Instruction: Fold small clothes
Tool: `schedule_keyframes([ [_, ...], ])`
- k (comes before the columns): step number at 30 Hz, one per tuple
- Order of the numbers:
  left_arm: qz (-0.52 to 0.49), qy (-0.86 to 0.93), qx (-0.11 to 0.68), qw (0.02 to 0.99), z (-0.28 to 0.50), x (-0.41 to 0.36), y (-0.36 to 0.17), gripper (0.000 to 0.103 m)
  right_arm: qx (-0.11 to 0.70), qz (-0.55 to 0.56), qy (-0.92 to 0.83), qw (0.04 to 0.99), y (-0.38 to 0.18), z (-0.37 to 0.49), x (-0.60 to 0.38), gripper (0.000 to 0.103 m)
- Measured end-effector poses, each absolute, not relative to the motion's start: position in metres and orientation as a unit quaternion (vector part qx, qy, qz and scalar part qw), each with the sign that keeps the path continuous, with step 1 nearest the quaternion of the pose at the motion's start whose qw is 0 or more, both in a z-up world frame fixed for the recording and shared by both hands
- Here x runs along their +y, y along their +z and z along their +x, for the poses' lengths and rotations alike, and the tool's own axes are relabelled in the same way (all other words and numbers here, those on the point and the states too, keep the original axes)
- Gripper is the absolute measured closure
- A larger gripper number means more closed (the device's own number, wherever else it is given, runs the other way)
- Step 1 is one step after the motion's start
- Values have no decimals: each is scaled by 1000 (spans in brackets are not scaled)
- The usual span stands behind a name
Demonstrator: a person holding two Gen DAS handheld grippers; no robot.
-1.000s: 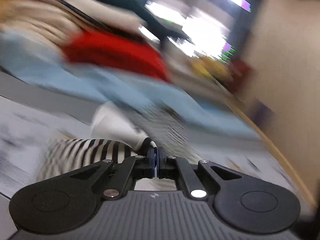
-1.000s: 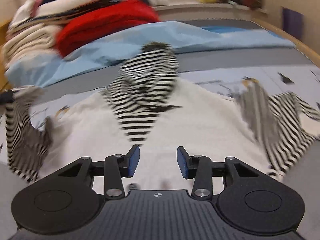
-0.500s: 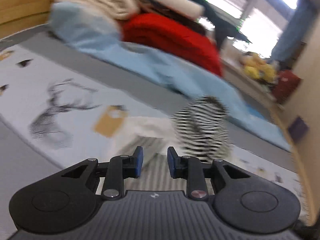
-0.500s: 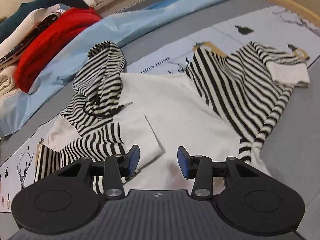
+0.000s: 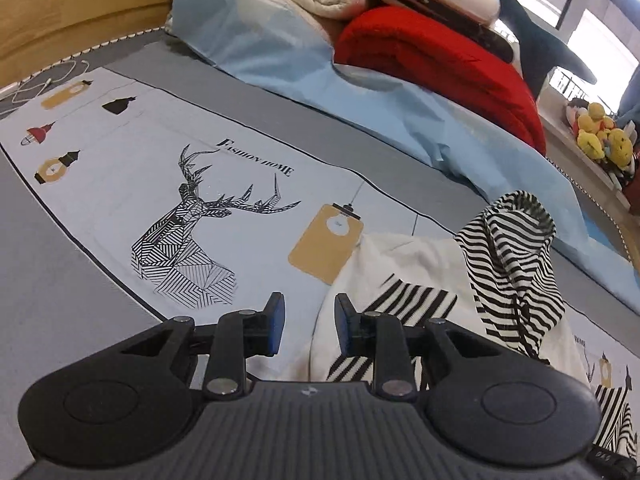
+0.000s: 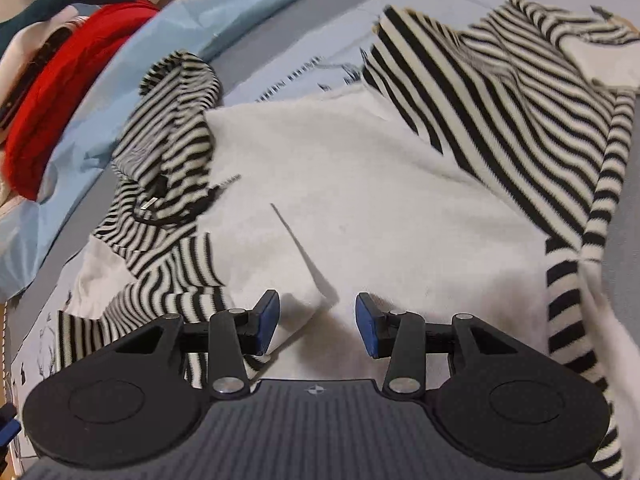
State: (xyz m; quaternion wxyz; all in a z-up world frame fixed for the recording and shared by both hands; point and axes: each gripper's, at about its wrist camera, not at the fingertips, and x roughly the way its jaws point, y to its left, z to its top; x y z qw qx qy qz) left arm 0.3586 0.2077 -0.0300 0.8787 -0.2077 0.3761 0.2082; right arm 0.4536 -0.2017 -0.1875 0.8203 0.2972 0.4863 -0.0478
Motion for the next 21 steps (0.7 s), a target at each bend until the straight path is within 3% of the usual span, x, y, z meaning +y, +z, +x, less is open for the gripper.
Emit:
schedule_keyframes([
  [1,-207,210,376,878,358,209,-30,74,483,289,-47,825,-188,455,-200,62],
  [4,-207,213,378,877,359,211,-33,74,466,258,-28,846,-186,458,-192,95],
  [15,-208,190,398,873,370,198,-43,74,312,229,-25,922,-102,410,-205,99],
  [19,-211,176,421,865,375,188,-54,74,464,207,-91,856,-155,424,-223,98],
  [21,-209,165,432,862,378,181,-58,74,475,234,-134,838,-166,419,-235,96],
])
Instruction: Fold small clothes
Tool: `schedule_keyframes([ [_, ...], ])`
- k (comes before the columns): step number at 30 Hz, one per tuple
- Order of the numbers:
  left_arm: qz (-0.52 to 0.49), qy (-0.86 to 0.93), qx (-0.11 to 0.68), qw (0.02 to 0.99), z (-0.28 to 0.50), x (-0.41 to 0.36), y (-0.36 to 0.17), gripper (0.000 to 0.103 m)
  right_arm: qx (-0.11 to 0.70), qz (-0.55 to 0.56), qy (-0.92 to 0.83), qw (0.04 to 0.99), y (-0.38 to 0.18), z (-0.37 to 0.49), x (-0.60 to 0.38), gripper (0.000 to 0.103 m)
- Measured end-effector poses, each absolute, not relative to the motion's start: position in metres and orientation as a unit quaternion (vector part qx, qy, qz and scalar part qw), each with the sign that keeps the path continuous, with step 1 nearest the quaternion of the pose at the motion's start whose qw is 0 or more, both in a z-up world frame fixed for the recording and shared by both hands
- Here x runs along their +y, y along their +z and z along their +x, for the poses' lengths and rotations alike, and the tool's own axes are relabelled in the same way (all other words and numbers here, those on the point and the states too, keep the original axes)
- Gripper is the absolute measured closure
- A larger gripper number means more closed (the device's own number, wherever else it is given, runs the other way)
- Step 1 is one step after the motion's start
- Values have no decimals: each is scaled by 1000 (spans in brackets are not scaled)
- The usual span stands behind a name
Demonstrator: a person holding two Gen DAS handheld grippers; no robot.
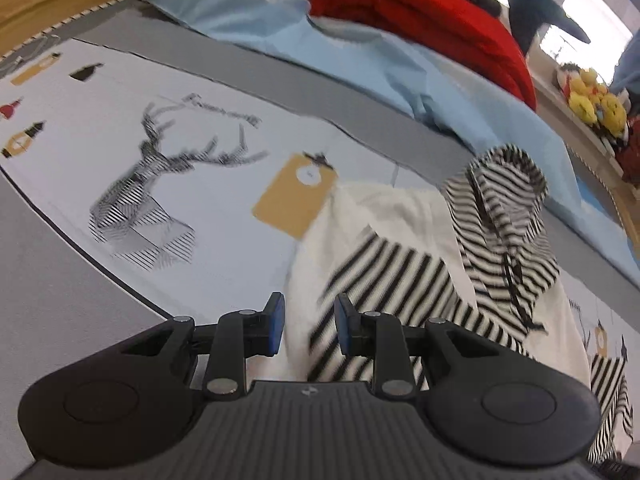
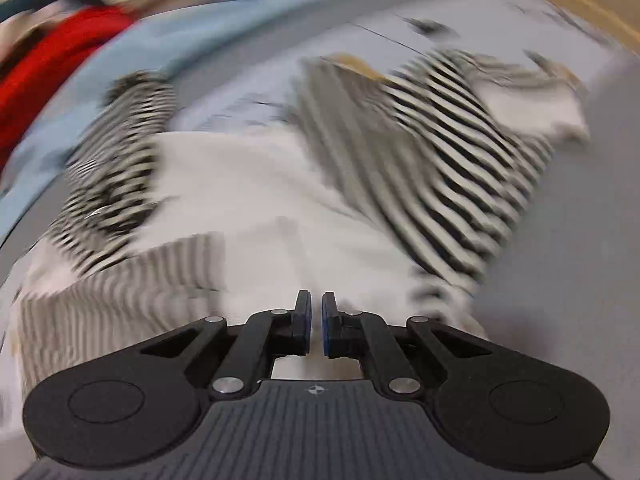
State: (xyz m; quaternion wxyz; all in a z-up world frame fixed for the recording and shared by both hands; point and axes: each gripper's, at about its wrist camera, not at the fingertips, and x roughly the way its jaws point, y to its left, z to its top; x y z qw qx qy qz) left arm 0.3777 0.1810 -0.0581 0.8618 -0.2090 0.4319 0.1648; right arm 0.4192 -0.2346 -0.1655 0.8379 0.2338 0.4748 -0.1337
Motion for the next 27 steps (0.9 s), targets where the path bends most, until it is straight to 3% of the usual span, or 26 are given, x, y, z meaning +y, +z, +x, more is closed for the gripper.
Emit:
schedule_keyframes([
  [6,-238,134,455,848,382,173,-74,74,400,224,-75,886,-138,422,-228,93],
  [8,-251,125,468,838,383,173,-84,74,429,242,-39,869,-150,429,-225,89],
  [11,-290,118,525,791,385,178,-113,74,510,234,-74,825,-184,436,-231,90],
  [13,-320,120,535,773,383,181,-121,75,502,250,-83,824,-182,435,-238,89],
  [15,-304,119,523,788,386,178,-110,75,476,238,-75,843,-170,438,-236,83],
  [17,-291,114,509,802,388,172,-101,74,448,220,-75,864,-161,439,-238,66],
  [18,-289,112,507,805,389,170,-99,74,442,218,-77,867,-160,440,-243,63],
  [27,-281,125,506,806,392,172,-97,74,455,229,-45,859,-185,466,-243,62],
])
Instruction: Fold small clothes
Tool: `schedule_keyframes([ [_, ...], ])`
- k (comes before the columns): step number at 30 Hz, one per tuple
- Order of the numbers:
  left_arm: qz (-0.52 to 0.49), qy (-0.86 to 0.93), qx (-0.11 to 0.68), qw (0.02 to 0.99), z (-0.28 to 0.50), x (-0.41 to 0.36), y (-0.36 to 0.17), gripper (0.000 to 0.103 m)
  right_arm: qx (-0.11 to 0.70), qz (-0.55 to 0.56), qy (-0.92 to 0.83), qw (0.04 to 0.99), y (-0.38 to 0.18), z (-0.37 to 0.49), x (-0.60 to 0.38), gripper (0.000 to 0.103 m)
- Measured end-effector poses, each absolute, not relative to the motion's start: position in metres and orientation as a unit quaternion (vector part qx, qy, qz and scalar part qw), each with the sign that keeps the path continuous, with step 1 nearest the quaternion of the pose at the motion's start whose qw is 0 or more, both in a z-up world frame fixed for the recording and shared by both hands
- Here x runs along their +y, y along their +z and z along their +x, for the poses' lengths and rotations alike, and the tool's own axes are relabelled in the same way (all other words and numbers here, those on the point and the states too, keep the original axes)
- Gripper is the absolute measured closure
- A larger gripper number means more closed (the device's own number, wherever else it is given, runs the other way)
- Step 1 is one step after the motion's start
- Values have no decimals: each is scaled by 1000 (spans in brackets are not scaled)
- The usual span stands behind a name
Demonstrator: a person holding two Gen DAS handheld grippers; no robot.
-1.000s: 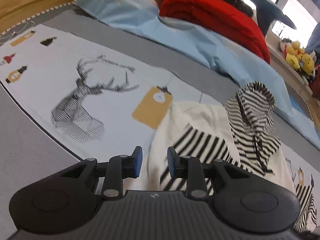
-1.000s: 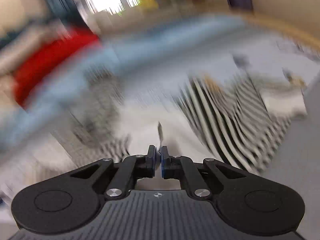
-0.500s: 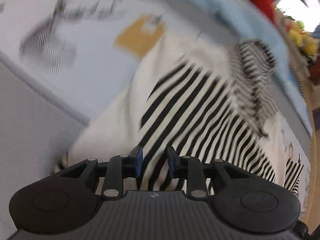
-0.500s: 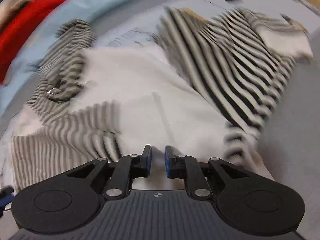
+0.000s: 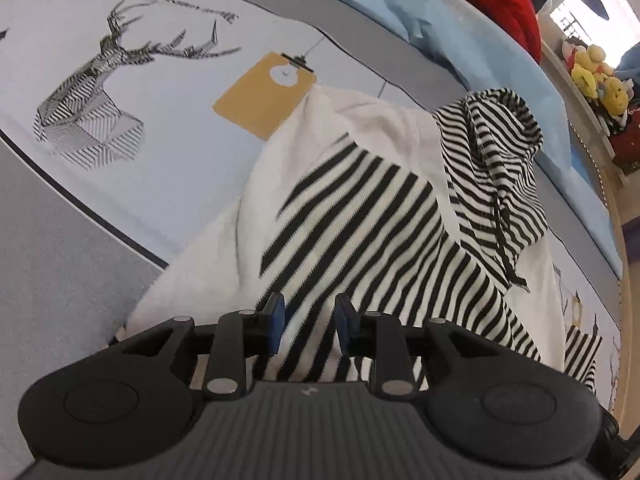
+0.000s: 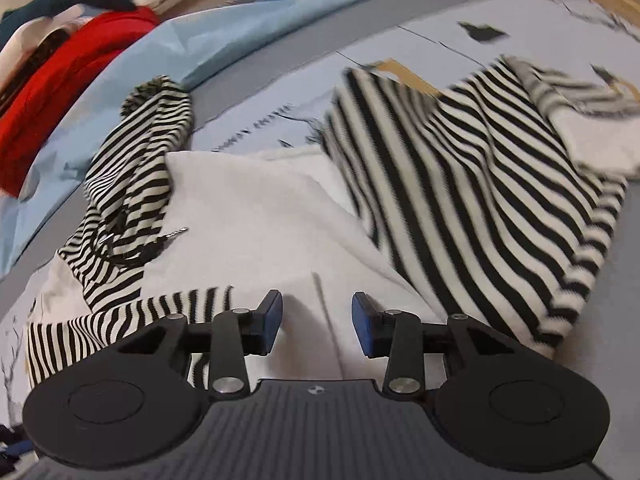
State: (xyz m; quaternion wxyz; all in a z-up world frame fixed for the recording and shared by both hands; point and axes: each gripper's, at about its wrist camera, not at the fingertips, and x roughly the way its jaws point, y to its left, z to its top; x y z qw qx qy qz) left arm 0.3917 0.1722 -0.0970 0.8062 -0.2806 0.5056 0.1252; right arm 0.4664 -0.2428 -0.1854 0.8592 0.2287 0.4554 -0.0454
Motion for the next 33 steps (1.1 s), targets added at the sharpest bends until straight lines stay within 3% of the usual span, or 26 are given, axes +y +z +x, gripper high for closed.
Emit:
schedule_keyframes([
  [1,-278,127,504,808,392,173,-96,74,452,224,-37,863,-186,463,-236,72],
  [2,-273,130,502,810,392,173,-95,74,448,220,-28,866,-186,465,-231,90],
  [4,-262,133,500,815,392,173,-92,74,433,195,-24,880,-182,464,-225,103],
  [9,-220,131,493,832,394,165,-84,74,371,176,-75,909,-152,456,-232,103],
  [15,-213,129,493,834,393,163,-83,74,435,231,-60,868,-172,465,-251,99],
  [17,-213,129,493,834,393,163,-83,74,439,224,-37,870,-176,468,-245,81],
  [19,-212,127,494,834,393,162,-84,74,444,215,-36,869,-184,470,-242,73],
  [25,-214,128,497,831,393,164,-85,74,446,163,-10,880,-187,473,-222,71],
  [27,-215,127,497,831,393,164,-85,74,447,147,-21,882,-185,474,-219,101],
  [30,-213,123,496,833,393,163,-84,74,427,203,-51,880,-173,470,-235,103],
  [33,-214,122,497,832,393,163,-85,74,413,174,-89,890,-163,467,-239,103],
])
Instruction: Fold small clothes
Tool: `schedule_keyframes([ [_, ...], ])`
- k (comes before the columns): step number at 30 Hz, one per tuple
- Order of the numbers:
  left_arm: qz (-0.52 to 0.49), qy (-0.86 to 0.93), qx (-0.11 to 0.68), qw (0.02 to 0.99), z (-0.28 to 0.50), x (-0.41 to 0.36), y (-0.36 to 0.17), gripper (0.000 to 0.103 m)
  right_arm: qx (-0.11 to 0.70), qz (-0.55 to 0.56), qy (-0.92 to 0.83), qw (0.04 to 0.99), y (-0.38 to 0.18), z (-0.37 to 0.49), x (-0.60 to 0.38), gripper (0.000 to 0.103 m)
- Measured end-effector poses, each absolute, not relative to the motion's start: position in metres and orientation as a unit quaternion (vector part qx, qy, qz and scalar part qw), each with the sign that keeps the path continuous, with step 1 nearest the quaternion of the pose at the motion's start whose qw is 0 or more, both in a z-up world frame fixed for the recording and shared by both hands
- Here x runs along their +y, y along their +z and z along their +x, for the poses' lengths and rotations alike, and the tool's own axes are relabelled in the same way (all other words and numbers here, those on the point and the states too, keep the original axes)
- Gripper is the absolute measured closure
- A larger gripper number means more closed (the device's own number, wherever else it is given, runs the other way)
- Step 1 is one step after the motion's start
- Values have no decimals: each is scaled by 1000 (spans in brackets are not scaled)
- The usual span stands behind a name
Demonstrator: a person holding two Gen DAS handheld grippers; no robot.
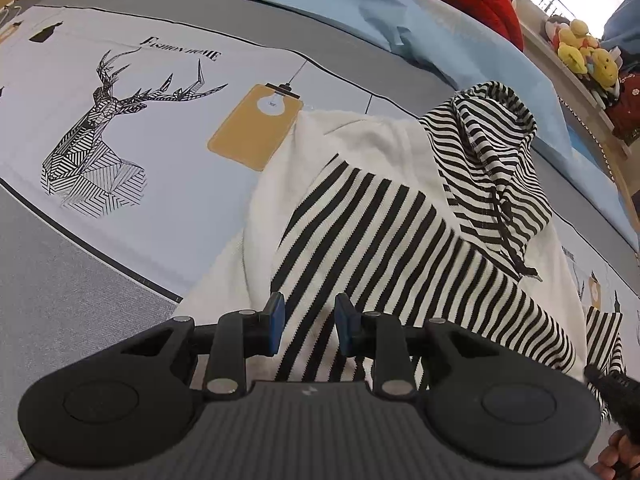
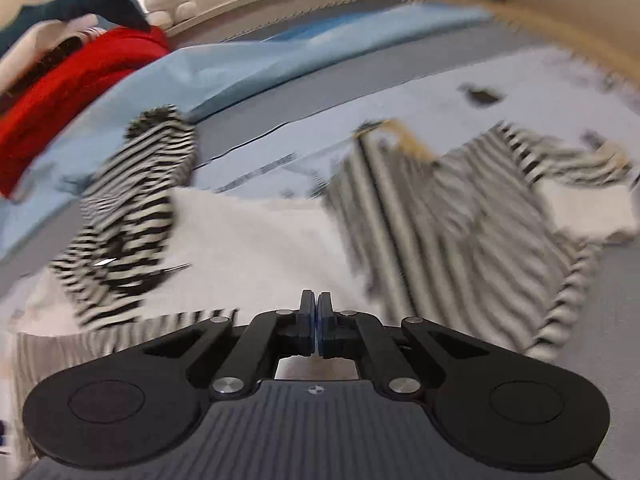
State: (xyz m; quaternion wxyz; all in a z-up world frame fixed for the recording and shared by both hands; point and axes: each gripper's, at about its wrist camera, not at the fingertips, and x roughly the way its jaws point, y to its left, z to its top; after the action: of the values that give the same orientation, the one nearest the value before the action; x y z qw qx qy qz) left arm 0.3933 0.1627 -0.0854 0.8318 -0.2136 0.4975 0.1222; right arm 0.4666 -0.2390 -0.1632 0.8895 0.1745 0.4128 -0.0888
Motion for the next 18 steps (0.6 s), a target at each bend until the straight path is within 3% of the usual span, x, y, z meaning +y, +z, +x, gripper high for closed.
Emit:
schedule_keyframes([
  [4,-214,123,498,831,393,162,-85,74,456,190,-110,863,-172,464,-241,99],
  [9,-214,114,499,832,395,154,-84,74,425,185,-44,885,-155,449,-223,95],
  [11,-213,107,502,831,395,150,-86,74,484,198,0,853,-173,453,-219,83],
  [12,-218,101,506,828,396,148,-88,74,519,201,3,831,-187,453,-220,84],
  [18,-220,91,512,825,397,139,-91,74,453,205,-17,868,-158,439,-247,81],
])
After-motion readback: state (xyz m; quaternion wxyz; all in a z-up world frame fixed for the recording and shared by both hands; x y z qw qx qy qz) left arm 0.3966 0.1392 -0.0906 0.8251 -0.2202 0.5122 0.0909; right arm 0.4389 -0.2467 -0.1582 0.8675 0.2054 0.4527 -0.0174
